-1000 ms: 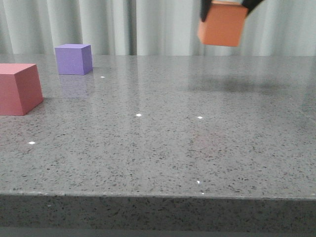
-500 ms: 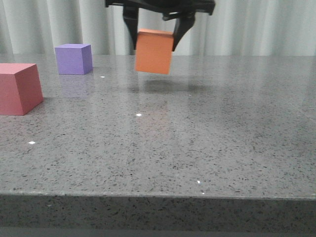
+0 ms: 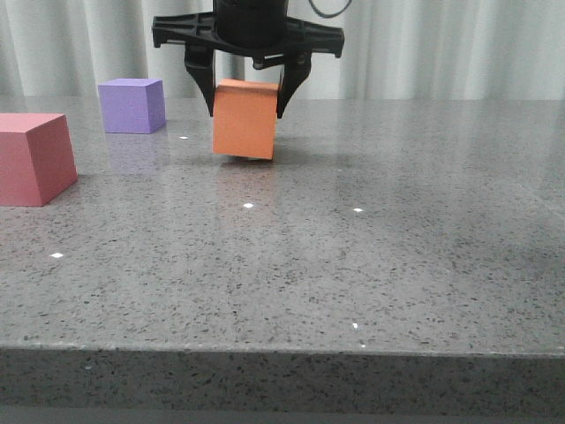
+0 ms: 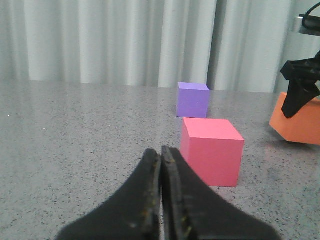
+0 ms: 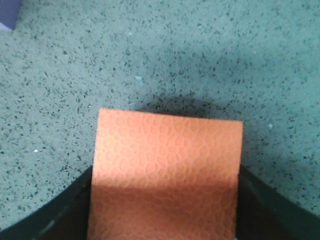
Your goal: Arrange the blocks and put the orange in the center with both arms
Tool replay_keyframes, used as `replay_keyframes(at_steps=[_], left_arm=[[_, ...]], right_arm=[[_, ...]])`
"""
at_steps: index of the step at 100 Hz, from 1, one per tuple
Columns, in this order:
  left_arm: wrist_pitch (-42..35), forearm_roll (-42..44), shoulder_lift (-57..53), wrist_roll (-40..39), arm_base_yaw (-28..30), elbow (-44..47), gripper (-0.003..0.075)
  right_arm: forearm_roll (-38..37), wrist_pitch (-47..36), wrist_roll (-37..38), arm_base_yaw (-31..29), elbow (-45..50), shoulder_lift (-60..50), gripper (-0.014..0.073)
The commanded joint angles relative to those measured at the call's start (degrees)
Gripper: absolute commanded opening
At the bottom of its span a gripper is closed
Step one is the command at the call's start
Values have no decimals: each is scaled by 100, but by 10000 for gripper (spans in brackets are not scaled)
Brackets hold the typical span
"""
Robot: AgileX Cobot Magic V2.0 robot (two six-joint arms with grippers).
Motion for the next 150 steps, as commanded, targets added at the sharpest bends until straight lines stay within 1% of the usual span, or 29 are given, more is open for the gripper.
replay_keyframes(at_steps=[1, 18, 24, 31, 36, 41, 48, 59, 69, 79, 90, 114, 127, 139, 150], left_arm=[[-429, -19, -171, -27, -3, 256, -20], [-429, -19, -171, -27, -3, 256, -20], [-429, -19, -171, -27, -3, 256, -20], [-429, -19, -171, -27, -3, 256, -20], [-429, -19, -171, -27, -3, 256, -20], [-429, -19, -171, -27, -3, 256, -20], [-429, -19, -171, -27, -3, 256, -20], [-429, -19, -171, -27, -3, 256, -20], [-429, -19, -171, -27, -3, 256, -20], [-429, -19, -171, -27, -3, 256, -20], [-429, -19, -171, -27, -3, 256, -20], [-429, -19, -171, -27, -3, 256, -20], [-429, -19, -171, -27, -3, 256, -20], [-429, -19, -171, -27, -3, 256, -20], [-429, -19, -171, -27, -3, 256, -20]], right_arm=[[-223, -144, 19, 3, -195, -343, 332], [-231, -146, 19, 3, -195, -306, 332], [-231, -192, 19, 3, -195, -306, 356], [-231, -231, 19, 3, -195, -306, 444], [-231, -268, 19, 3, -195, -306, 534], [-215, -314, 19, 3, -195, -306, 603], [-197, -352, 19, 3, -195, -319, 667], [-190, -341, 19, 3, -269, -356, 664], [-190, -104, -31, -3, -525, -410, 664], [-104, 91, -464, -40, -734, -550, 664], [70, 117, -871, -209, -766, -821, 664], [123, 464, -1559, -891, -761, -1241, 664], [205, 680, -2055, -1281, -756, -1462, 664], [435, 794, -2492, -1682, -756, -1688, 664], [792, 801, -2896, -2095, -756, -1906, 664]])
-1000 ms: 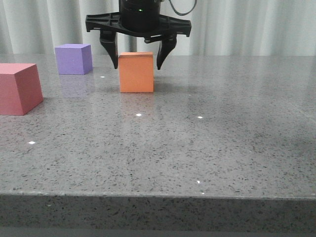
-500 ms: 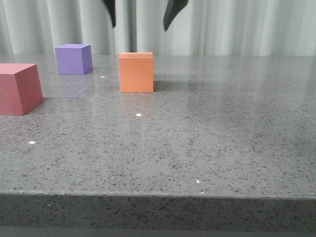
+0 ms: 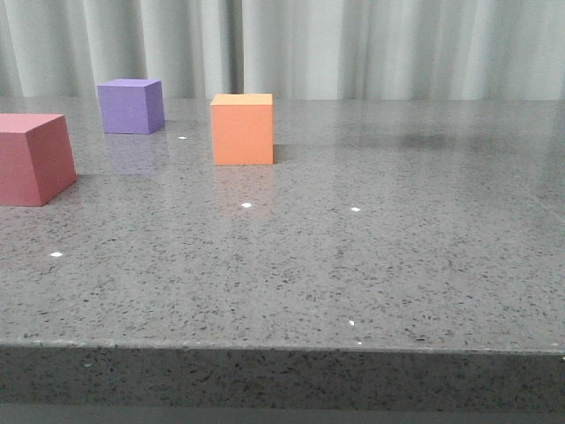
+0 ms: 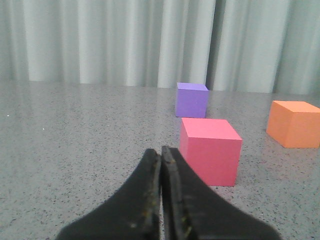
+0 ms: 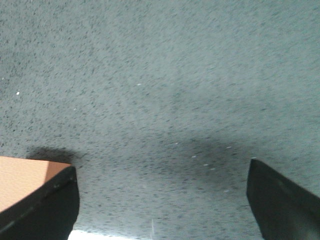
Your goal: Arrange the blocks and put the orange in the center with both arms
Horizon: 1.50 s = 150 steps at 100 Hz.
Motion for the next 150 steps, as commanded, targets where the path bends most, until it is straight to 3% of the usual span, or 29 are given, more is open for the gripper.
replay_keyframes(at_steps=[1, 25, 41, 54, 80, 98, 129, 150], left_arm=[[-429, -19, -171, -27, -3, 256, -20], [-429, -19, -171, -27, -3, 256, -20], [-429, -19, -171, -27, -3, 256, -20], [-429, -19, -171, -27, -3, 256, -20], [-429, -19, -171, -27, -3, 256, -20], [-429, -19, -171, -27, -3, 256, -20], [-429, -19, -171, -27, -3, 256, -20], [-429, -19, -171, -27, -3, 256, -20]], right_arm=[[199, -30, -387, -336, -168, -553, 664], [429, 103, -830, -1066, -114, -988, 664], [446, -179, -976, -1424, 556, -1439, 664], [472, -811, -1001, -1606, 1765, -2029, 664], [472, -2935, -1001, -1650, 4955, -3937, 664], [472, -3666, -1001, -1650, 6686, -4974, 664], [369, -5361, -1001, -1650, 8970, -6630, 664], [244, -5824, -1001, -1650, 9942, -7745, 664]])
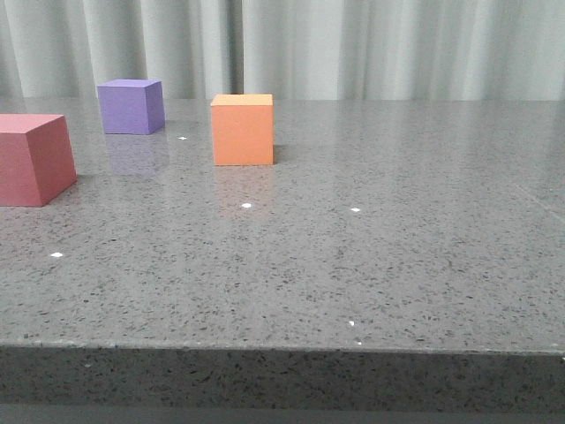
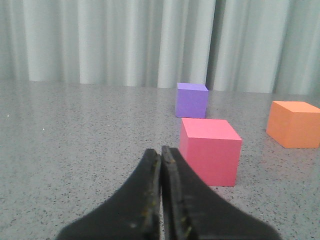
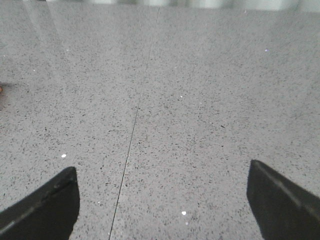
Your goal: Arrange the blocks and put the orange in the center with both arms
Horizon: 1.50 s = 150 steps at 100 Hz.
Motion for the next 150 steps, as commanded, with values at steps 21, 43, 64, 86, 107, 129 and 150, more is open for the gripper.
replay_keyframes(at_steps=[21, 43, 64, 86, 107, 129, 150], left_arm=[[-429, -19, -171, -27, -3, 256, -20], [-429, -19, -171, -27, -3, 256, -20], [-429, -19, -171, -27, -3, 256, -20], [-429, -19, -171, -27, -3, 256, -20], [-429, -19, -171, -27, -3, 256, -20], [-429, -19, -171, -27, -3, 256, -20], [-442, -19, -171, -27, -3, 256, -20]], right_arm=[[-124, -772, -85, -42, 727, -1553, 664], [-156, -819, -85, -42, 1142, -2252, 664], [-156, -918, -85, -42, 1185, -2252, 664], [-156, -968, -85, -42, 1185, -2252, 650], [-156, -1088, -85, -42, 1185, -2252, 284], [-156, -1082, -85, -42, 1185, -2252, -67], [-156, -1064, -85, -42, 1185, -2252, -68]])
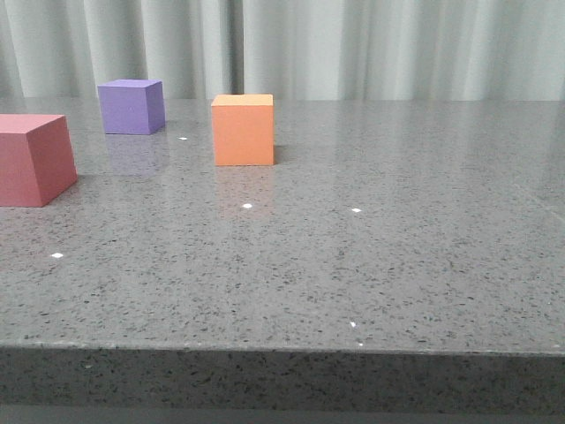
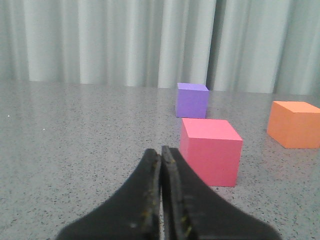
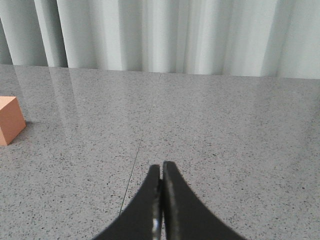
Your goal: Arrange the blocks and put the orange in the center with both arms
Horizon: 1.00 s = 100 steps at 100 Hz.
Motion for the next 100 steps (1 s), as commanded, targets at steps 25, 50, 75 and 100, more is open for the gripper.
replay_keyframes(at_steps=[25, 50, 75, 100], left_arm=[[-763, -59, -171, -27, -3, 229, -20], [472, -554, 151, -27, -3, -790, -20], [1379, -448, 1575, -27, -3, -2537, -20], [3227, -410, 3169, -27, -3, -4666, -20]], right_arm=[[-90, -491, -49, -42, -144, 41, -68], [-90, -491, -49, -42, -144, 41, -68], [-90, -491, -49, -42, -144, 41, -68], [-90, -491, -49, -42, -144, 41, -68]])
